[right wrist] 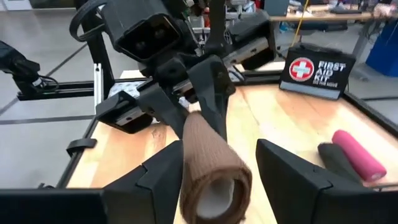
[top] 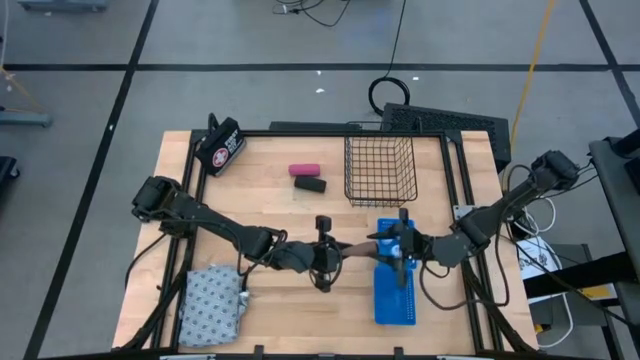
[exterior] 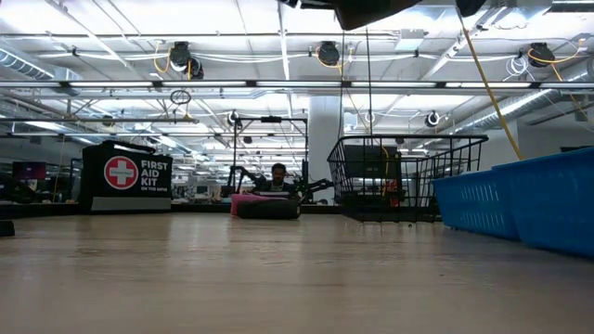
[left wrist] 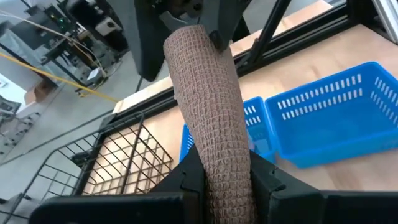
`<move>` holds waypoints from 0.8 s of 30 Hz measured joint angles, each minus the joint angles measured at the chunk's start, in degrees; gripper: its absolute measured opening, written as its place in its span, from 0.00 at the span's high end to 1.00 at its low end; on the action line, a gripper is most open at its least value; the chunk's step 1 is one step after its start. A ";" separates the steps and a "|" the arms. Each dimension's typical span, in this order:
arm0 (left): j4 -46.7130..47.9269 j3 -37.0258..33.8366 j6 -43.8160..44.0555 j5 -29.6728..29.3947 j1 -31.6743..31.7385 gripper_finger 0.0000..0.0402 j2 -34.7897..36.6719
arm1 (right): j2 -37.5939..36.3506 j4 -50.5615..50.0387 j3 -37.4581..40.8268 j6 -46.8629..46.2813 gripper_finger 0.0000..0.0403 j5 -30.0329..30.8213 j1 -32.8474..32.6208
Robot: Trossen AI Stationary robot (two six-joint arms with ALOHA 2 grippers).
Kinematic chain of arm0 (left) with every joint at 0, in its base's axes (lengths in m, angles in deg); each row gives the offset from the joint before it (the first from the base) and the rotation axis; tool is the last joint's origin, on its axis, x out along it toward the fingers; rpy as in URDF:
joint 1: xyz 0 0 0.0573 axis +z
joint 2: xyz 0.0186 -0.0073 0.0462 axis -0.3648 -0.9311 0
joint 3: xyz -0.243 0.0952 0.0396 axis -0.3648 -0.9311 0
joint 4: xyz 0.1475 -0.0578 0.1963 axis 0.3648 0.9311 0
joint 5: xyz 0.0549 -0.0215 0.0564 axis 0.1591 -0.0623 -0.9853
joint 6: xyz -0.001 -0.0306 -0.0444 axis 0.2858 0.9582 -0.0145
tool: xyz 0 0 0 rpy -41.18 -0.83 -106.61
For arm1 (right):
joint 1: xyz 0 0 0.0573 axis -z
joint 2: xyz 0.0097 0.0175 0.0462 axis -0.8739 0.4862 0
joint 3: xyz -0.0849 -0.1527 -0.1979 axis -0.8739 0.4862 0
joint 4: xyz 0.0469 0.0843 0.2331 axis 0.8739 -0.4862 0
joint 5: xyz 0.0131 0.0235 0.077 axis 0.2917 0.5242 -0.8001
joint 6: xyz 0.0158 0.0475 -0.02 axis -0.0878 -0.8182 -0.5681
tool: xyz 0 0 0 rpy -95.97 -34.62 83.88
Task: Pick & Place Medicine items
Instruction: Put the brown bandage into the bottom blue basket
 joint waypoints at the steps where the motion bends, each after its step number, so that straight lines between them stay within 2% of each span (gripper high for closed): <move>1: -0.25 0.00 -0.25 -0.16 0.00 0.86 0.00 | -0.35 -0.75 0.00 -1.04 0.51 0.01 -0.06; 7: -1.70 0.00 0.17 -0.17 0.21 0.86 0.01 | -0.45 -1.52 0.00 -4.34 0.51 -3.63 0.08; 12: -2.54 0.00 1.88 1.29 0.23 0.86 0.02 | -0.19 -1.45 0.00 -4.89 0.55 -4.17 0.08; 16: -2.97 0.00 3.18 2.91 0.26 0.85 0.02 | -0.19 -0.23 0.27 -4.75 0.65 -4.26 0.08; 20: -2.18 0.00 4.50 3.00 0.11 0.85 0.05 | -0.19 3.20 2.35 -2.91 0.82 -4.25 0.06; 22: -1.90 0.00 7.33 3.31 0.11 0.82 0.06 | -0.20 4.67 3.41 -1.61 0.91 -4.25 0.06; 24: -1.97 0.00 13.03 3.61 0.01 0.77 0.05 | -0.32 5.16 4.22 -0.51 0.92 -4.14 0.06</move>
